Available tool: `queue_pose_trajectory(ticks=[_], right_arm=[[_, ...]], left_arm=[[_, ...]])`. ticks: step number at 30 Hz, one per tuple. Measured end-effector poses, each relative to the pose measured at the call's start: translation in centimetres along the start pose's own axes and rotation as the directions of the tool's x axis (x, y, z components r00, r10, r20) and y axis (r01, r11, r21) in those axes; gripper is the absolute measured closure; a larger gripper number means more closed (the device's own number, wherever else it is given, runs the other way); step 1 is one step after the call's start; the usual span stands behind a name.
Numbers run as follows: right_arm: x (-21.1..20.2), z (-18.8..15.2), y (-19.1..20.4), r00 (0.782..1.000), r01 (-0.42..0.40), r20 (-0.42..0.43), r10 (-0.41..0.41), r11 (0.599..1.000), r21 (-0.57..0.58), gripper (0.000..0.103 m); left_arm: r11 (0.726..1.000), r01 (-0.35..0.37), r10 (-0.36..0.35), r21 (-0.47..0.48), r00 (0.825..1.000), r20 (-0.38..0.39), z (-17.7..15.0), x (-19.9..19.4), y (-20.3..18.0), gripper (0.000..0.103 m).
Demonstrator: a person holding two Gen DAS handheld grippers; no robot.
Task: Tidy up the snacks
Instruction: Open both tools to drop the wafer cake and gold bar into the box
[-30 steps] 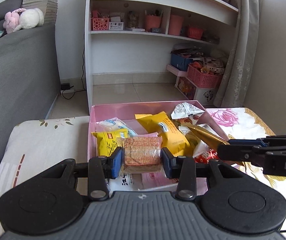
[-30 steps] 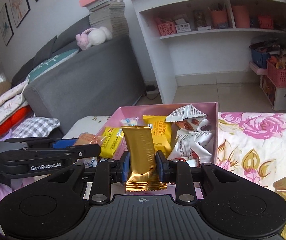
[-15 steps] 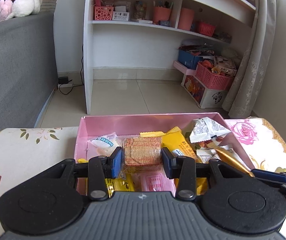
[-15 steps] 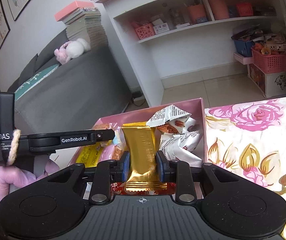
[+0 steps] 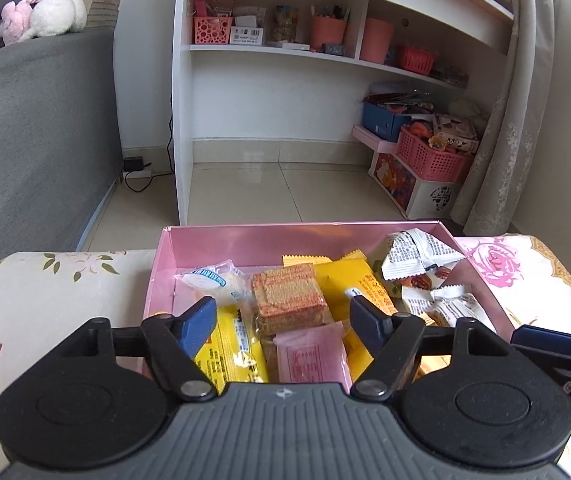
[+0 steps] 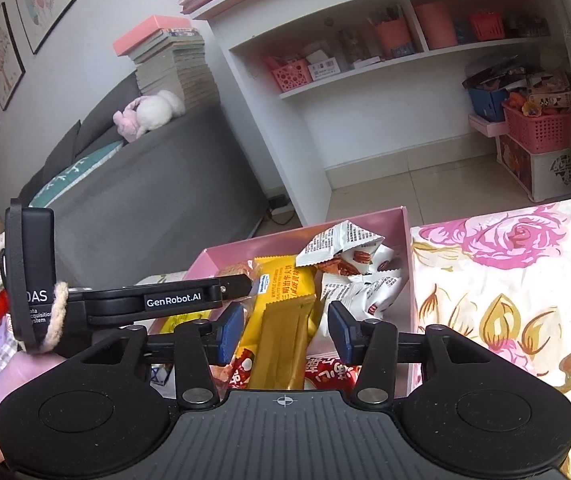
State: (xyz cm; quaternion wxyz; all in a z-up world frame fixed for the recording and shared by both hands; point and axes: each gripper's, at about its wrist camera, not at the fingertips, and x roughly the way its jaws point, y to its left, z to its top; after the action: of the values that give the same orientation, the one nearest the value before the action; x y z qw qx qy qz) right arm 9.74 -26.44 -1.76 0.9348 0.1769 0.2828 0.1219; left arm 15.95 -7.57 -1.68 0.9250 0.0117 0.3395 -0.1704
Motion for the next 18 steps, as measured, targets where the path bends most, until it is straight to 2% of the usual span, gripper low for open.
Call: queue_pose_trajectory(ticks=[6,9,18], right_arm=[[-0.9,0.1,0.6,1.0,-0.001,0.006,0.001,1.0,-0.021,0.045],[-1.6,0.2,0.8,1.0,-0.006,0.009,0.006,1.0,-0.022,0.035],[-3.8,-0.2,1.1,1.0,0.014,0.004,-0.013,0.999,-0.05,0.025]], left_arm=[[1.0,0.0,0.0,0.01,1.0,0.011,-0.2,-1.9,0.1,0.02],[1.0,0.002,-0.002,0.003,1.0,0.012,-0.5,-2.9,0.1,0.017],[1.0,0.016,-0.016,-0.022,1.0,0.012,-2.3,-6.0,0.5,0.007]])
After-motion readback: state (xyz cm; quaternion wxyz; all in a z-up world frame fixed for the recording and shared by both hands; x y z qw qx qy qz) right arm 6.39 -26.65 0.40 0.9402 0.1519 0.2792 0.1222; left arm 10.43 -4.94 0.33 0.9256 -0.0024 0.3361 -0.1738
